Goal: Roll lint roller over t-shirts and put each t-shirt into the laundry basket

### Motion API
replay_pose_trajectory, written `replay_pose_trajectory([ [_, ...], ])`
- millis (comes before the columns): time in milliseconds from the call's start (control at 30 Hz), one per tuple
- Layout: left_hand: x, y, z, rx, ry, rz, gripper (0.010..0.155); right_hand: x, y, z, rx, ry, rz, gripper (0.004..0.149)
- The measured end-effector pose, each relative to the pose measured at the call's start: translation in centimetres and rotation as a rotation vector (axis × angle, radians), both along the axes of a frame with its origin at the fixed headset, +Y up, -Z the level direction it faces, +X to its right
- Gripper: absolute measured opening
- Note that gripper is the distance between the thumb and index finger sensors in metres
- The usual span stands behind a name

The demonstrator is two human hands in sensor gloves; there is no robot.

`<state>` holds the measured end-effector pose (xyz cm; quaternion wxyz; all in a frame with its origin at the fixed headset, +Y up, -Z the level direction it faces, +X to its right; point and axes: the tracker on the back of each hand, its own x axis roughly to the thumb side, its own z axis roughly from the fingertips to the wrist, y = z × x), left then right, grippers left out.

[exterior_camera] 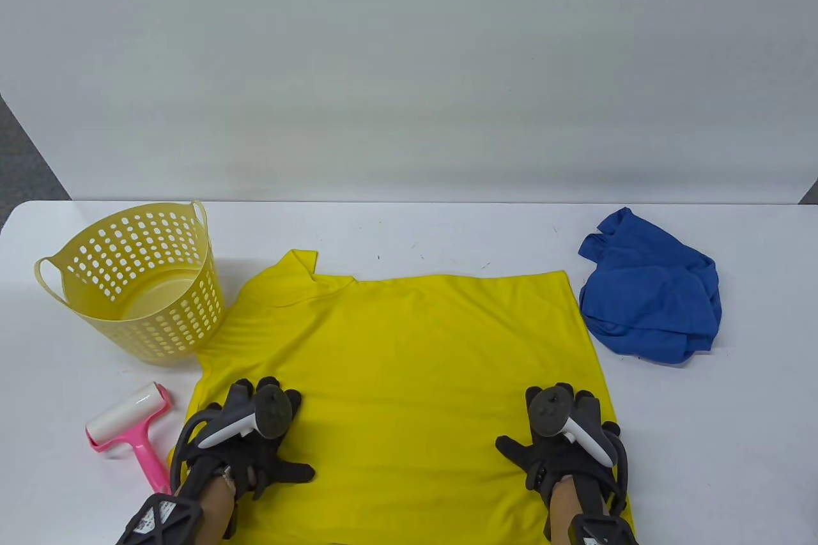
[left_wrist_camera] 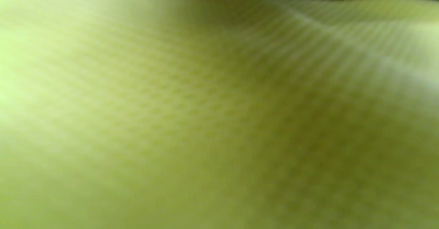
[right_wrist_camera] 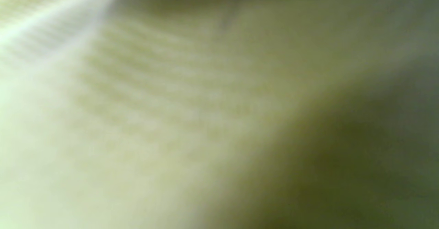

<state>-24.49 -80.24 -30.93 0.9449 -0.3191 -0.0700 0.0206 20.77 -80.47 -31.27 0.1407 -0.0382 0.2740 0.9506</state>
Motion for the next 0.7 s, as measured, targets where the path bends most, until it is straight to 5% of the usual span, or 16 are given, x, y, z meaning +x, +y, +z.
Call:
replay_pose_trajectory([
  [100, 0.1, 0.3, 0.1, 0.021, -0.005, -0.02, 0.114, 0.0, 0.1, 0.0, 0.006, -0.001, 0.004, 0.089],
  [267, -0.5, 3.6, 1.1, 0.268, -0.011, -0.156, 0.101, 0.2, 1.1, 0.4, 0.073, -0.025, -0.013, 0.087],
  [333, -1.8, 6.1, 1.7, 0.42, 0.114, -0.23, 0.094, 0.5, 1.7, 0.5, 0.107, -0.065, -0.06, 0.087],
  [400, -4.4, 8.6, 2.5, 0.605, 0.391, -0.372, 0.093, 0.8, 2.3, 0.7, 0.152, -0.101, -0.087, 0.086],
  [500, -8.4, 9.1, 2.8, 0.515, 0.571, -0.32, 0.087, 1.0, 2.5, 0.7, 0.169, -0.108, -0.078, 0.086],
  [700, -11.7, 6.4, 2.2, 0.198, 0.678, -0.369, 0.093, 0.8, 2.3, 0.8, 0.145, -0.089, -0.031, 0.085],
])
